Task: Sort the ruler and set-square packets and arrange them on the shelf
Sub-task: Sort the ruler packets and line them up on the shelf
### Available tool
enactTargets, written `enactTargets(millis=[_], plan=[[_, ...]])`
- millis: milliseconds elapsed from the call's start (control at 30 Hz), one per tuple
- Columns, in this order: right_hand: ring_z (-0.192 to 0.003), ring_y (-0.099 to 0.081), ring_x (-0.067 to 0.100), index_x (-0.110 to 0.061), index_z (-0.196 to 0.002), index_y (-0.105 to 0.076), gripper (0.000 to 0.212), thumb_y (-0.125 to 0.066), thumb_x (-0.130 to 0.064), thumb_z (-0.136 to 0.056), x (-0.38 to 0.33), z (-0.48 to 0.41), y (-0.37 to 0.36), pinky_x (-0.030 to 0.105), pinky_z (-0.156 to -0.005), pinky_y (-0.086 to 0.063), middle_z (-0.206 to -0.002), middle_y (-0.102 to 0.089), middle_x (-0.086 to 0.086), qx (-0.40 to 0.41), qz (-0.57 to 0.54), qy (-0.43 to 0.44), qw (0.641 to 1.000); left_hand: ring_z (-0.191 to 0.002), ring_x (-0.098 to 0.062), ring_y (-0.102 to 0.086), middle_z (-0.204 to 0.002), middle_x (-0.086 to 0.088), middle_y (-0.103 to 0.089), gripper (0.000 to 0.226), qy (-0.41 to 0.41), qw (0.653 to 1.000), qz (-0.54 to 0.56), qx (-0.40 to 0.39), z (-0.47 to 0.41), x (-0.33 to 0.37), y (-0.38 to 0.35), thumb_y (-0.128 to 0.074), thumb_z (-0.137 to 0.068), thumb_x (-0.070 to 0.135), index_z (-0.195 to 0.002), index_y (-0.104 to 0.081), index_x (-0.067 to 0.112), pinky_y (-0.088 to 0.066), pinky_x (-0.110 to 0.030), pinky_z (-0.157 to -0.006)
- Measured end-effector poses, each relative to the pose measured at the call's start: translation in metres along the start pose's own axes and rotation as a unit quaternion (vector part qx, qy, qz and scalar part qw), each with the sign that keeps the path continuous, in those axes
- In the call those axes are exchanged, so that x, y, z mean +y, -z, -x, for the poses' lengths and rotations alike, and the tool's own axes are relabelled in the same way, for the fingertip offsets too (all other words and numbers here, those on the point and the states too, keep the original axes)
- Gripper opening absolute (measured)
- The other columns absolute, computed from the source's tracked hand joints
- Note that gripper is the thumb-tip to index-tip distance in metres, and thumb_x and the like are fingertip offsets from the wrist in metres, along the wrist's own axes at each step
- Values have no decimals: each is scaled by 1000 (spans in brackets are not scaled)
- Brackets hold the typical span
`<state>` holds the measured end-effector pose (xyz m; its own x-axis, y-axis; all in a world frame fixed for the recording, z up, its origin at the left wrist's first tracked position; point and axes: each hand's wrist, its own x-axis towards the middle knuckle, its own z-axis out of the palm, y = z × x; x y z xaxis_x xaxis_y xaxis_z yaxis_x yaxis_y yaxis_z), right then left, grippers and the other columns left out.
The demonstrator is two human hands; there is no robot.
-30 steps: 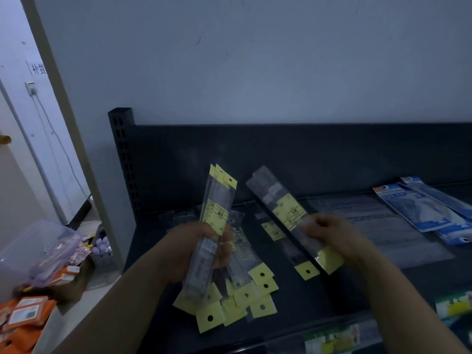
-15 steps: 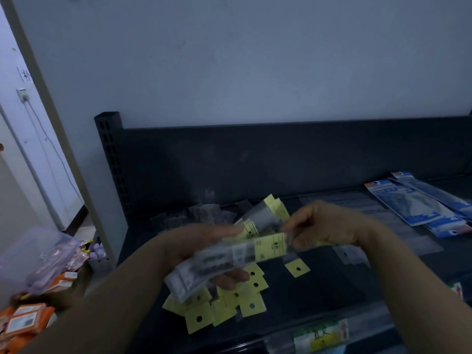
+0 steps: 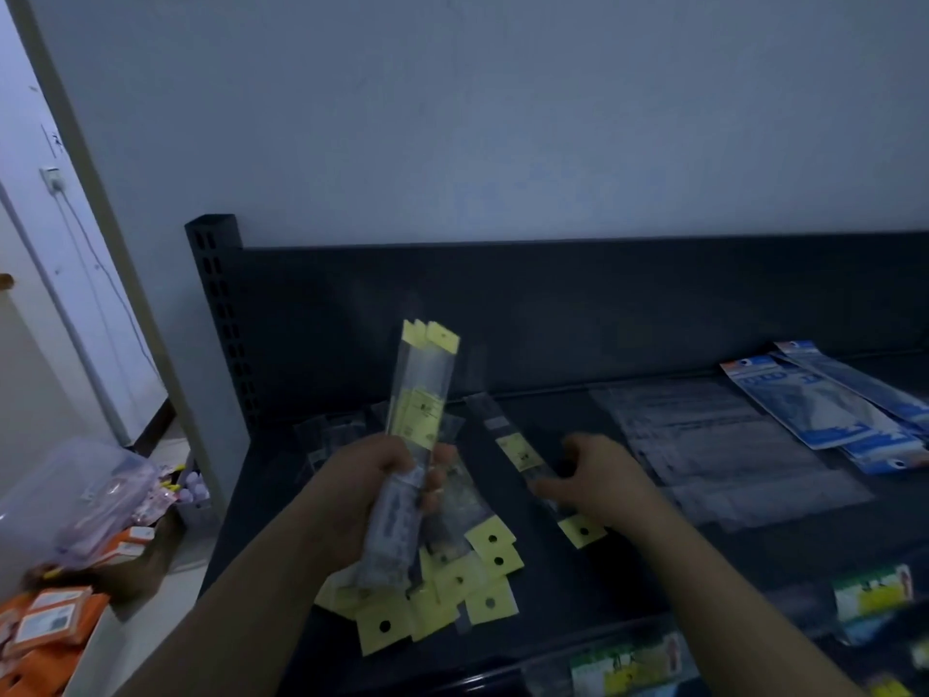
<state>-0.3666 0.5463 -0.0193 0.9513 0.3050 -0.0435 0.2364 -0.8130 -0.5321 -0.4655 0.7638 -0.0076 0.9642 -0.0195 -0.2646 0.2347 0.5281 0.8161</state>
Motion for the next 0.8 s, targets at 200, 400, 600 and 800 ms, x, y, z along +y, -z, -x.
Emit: enactTargets(millis=[200, 400, 600, 800], plan=[[-79, -65, 18, -8, -92, -64, 35, -76, -34, -71, -10, -6, 0, 28, -61, -51, -86, -67, 3, -32, 26, -48, 998, -61, -20, -61, -83, -14, -68, 40, 9, 1000, -13, 25, 6, -3, 5, -34, -86, -5, -121, -53, -7, -54, -29, -53], [-62, -55, 16, -6, -70, -55, 22, -64, -20, -85, 2, -12, 8, 24, -52, -42, -70, -59, 7, -82, -41, -64, 994, -61, -19, -66, -83, -13, -72, 32, 9, 999, -8, 46, 8, 0, 2, -35, -91, -2, -113, -58, -5, -55, -26, -53], [-62, -59, 15, -9, -107, -65, 26, -67, -23, -85, 21, 6, 42, 21, -54, -49, -78, -65, 15, -138, -369, 6, 919, -56, -20, -63, -84, -15, -66, 43, 24, 999, 9, 43, 4, 13, 10, -46, -95, 36, -115, -58, 0, -52, -26, -46], [-60, -55, 13, -10, -102, -71, 39, -83, -18, -66, 30, 2, 61, 21, -54, -46, -76, -64, 7, -204, -367, 68, 905, -56, -25, -59, -78, -18, -59, 54, 61, 997, -55, -7, 5, 20, 10, -45, -90, 53, -96, -61, 2, -52, -26, -46]])
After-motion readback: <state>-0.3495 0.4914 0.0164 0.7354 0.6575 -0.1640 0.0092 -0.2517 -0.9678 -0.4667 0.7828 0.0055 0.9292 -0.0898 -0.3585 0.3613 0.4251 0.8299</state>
